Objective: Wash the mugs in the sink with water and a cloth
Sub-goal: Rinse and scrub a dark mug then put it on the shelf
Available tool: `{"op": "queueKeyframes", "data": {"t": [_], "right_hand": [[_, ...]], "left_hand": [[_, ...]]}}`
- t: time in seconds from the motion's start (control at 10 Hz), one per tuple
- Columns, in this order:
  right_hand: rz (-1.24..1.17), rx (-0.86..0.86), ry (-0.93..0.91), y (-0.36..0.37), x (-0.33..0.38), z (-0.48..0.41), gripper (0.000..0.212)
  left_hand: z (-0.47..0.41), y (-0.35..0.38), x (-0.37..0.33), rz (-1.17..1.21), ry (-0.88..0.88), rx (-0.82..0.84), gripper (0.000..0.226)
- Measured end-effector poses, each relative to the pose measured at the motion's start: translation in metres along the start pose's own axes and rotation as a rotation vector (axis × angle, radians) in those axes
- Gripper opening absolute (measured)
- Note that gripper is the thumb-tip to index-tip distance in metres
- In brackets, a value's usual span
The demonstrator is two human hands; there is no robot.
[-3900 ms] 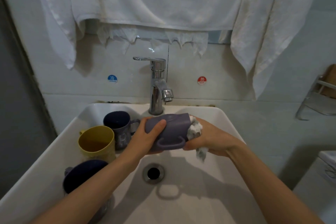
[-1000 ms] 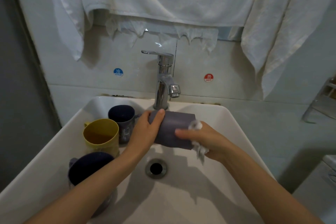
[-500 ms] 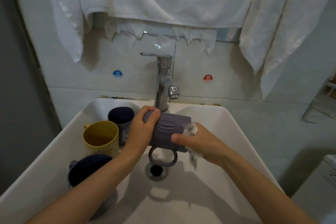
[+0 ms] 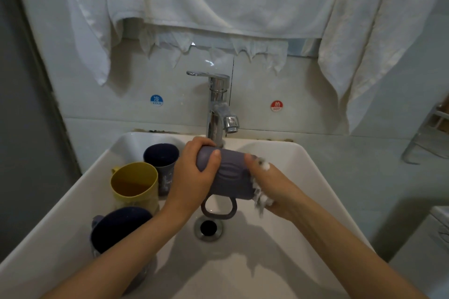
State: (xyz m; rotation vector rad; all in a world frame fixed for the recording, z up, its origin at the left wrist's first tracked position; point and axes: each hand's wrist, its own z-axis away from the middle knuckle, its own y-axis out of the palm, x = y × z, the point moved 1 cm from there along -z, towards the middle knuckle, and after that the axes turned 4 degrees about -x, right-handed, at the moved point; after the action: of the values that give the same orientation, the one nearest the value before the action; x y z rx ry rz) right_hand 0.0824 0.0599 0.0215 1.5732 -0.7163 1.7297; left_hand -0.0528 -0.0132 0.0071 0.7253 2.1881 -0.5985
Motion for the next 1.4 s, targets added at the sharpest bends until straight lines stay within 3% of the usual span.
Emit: {"op": "queueKeyframes", "data": {"t": [0.1,0.2,0.3,0.4,0.5,0.6,0.7,0.8,1.0,1.1,1.2,1.3,1.4], "right_hand": [[0.356,0.12,-0.218,0.002,-0.002,0.004,0.011],[0.305,0.043,-0.183,0.003,-0.005,0.0,0.013],[-0.157,-0.048,0.074,-0.004,-0.003,-0.006,0.038],[-0.502,-0.004,0.227,-0.006,0.002,-0.004,0.048],[-0.457,0.005,0.218,0.001,0.001,-0.004,0.052],[-0.008,-0.092,0.04,0.006,0.003,0.001,0.053],[0.315,-0.081,-0.17,0.008,0.001,0.007,0.025],[0.452,0.058,-0.347,0.009,-0.003,0.008,0.015],[0.068,-0.1,-0.186,-0.002,-0.003,-0.001,0.017],[0.111,-0.045,-0.201,0.001,-0.008,-0.002,0.014],[0.476,-0.028,-0.337,0.002,-0.011,-0.001,0.029],[0.772,0.041,-0.384,0.003,-0.016,0.0,0.043],[0.793,0.027,-0.383,0.003,-0.017,-0.002,0.045]], "left_hand": [[-0.003,0.001,0.004,0.144,-0.341,-0.001,0.01],[-0.003,0.003,0.008,0.212,-0.52,0.022,0.016],[-0.001,0.005,0.002,0.204,-0.344,0.088,0.016],[0.001,0.006,-0.002,0.105,-0.173,0.146,0.04],[0.002,0.004,0.001,0.03,-0.184,0.068,0.052],[-0.002,0.006,0.006,0.119,-0.411,0.019,0.043],[-0.004,0.008,0.012,0.298,-0.794,0.021,0.028],[-0.004,0.007,0.014,0.327,-0.857,0.06,0.03],[-0.004,0.013,0.012,0.071,-0.543,-0.049,0.034],[-0.002,0.011,0.014,0.043,-0.531,-0.031,0.035],[-0.007,0.009,0.017,0.113,-0.655,-0.047,0.033],[-0.005,0.006,0.017,0.292,-0.911,-0.061,0.028],[-0.001,0.005,0.016,0.352,-0.956,0.037,0.033]]}}
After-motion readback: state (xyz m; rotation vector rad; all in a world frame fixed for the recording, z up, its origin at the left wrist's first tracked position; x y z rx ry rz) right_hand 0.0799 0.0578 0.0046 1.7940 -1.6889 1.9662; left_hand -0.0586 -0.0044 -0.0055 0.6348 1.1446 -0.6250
